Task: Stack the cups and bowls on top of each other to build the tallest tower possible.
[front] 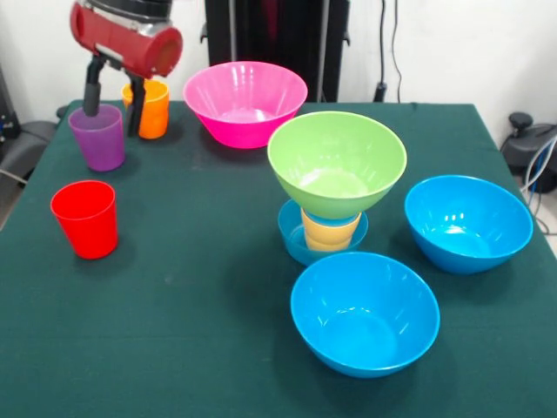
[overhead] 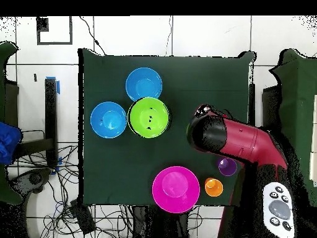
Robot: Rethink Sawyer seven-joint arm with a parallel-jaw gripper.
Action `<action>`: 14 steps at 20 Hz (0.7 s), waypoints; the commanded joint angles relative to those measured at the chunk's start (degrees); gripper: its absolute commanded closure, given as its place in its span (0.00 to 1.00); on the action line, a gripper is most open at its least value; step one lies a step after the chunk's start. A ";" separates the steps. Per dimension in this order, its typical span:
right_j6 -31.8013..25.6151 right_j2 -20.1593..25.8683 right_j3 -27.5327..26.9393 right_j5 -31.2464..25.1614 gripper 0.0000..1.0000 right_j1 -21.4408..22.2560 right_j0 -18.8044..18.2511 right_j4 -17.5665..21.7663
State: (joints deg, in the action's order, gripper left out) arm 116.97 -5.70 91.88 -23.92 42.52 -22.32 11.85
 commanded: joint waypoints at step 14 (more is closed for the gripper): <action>-8.83 12.33 2.53 2.52 0.00 -0.25 1.72 13.35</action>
State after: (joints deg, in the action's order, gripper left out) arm 116.97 0.57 94.21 -20.80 42.69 -21.35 18.40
